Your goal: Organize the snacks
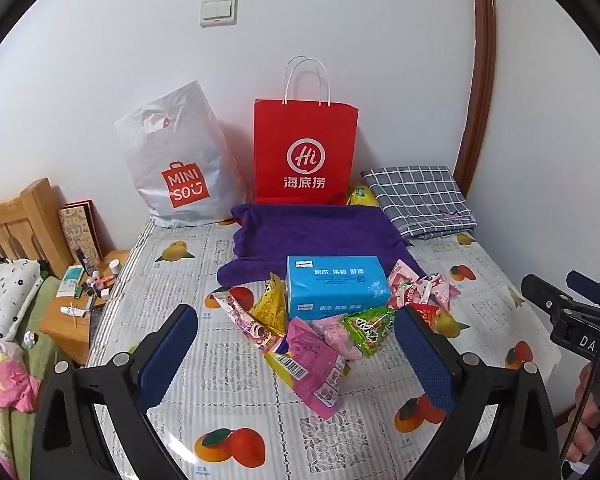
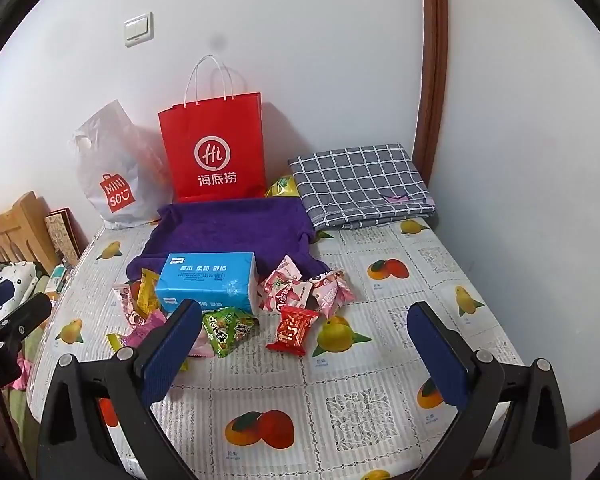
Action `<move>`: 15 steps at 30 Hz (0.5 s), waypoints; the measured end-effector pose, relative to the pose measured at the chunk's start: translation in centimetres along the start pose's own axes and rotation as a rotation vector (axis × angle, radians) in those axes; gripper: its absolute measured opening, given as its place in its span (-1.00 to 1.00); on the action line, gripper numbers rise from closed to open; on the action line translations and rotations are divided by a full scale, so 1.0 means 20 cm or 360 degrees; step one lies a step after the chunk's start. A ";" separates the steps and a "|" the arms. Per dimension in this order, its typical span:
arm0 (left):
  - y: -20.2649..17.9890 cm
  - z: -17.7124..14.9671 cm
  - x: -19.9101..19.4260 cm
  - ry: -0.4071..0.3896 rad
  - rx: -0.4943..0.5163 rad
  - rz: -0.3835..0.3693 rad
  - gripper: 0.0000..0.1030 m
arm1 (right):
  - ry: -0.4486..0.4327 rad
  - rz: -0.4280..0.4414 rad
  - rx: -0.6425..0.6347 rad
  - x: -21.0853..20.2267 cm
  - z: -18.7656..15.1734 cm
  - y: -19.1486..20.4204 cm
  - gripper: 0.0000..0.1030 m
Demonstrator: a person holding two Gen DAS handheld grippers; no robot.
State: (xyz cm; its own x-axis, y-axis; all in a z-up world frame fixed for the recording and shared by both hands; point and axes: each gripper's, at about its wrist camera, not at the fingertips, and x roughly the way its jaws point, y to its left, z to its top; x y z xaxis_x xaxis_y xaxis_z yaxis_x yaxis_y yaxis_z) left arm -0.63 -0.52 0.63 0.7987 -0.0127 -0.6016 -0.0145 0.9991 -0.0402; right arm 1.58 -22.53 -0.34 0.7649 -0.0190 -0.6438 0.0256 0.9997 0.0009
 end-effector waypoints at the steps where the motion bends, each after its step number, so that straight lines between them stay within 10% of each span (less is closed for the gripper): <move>1: 0.00 0.00 0.00 -0.0001 0.0002 0.0003 0.93 | -0.0014 0.0009 0.0010 -0.03 -0.01 -0.04 0.96; 15: 0.00 -0.03 0.01 0.0000 0.0009 -0.0005 0.93 | -0.0018 0.0003 0.0014 -0.03 -0.01 -0.04 0.96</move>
State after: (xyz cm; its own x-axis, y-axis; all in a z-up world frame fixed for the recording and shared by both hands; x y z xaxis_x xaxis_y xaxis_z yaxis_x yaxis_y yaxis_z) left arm -0.73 -0.60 0.07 0.7987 -0.0156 -0.6015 -0.0085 0.9993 -0.0372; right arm 1.04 -23.33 -0.04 0.7721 -0.0176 -0.6352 0.0299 0.9995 0.0087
